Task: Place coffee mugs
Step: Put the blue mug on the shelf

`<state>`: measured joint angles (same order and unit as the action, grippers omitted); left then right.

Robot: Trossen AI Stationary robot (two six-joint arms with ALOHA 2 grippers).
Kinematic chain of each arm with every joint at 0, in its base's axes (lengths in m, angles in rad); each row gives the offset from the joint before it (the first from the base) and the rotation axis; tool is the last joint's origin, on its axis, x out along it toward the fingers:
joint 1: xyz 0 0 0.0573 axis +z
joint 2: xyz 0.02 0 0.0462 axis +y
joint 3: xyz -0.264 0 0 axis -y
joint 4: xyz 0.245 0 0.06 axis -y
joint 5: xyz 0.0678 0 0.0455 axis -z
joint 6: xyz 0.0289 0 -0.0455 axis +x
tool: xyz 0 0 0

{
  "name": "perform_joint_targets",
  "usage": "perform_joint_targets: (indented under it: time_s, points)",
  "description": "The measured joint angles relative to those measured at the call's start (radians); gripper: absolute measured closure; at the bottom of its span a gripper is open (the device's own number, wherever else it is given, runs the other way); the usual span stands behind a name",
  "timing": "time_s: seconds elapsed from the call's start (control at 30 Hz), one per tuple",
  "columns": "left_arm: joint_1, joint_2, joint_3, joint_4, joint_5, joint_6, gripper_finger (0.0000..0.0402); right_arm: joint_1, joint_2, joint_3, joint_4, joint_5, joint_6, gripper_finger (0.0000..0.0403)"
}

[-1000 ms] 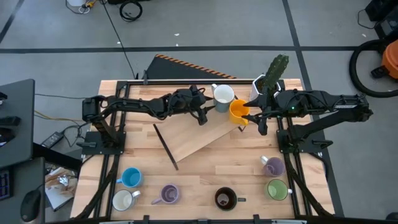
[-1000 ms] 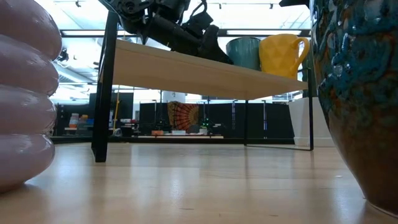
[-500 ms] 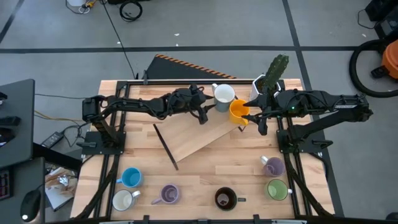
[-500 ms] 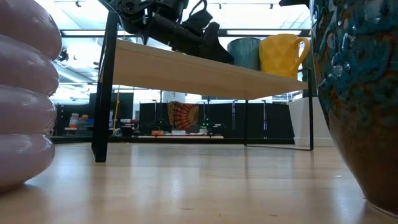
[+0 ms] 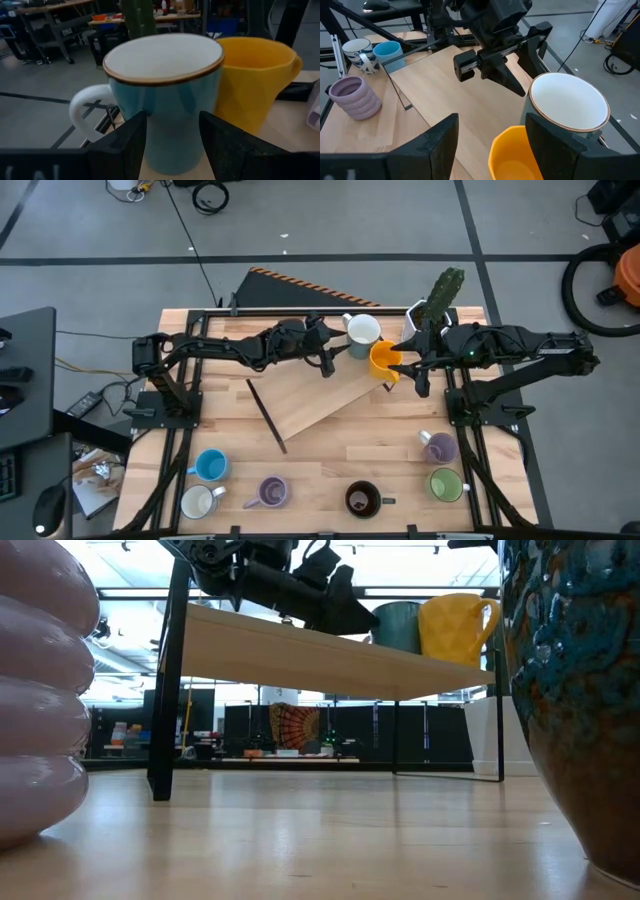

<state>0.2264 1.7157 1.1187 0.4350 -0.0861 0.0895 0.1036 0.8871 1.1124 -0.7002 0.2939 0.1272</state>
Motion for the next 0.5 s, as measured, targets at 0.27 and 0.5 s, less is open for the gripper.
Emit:
perform_joint_targets:
  time_s: [0.27, 0.5]
  points:
    - [0.006, 0.000, 0.000, 0.046, 0.003, 0.000, 0.0214, 0.000, 0.000, 0.000, 0.000, 0.000, 0.000, 0.0167]
    - [0.013, 0.000, 0.000, 0.048, 0.002, 0.002, 0.0214, 0.000, 0.000, 0.000, -0.003, 0.000, 0.000, 0.0167]
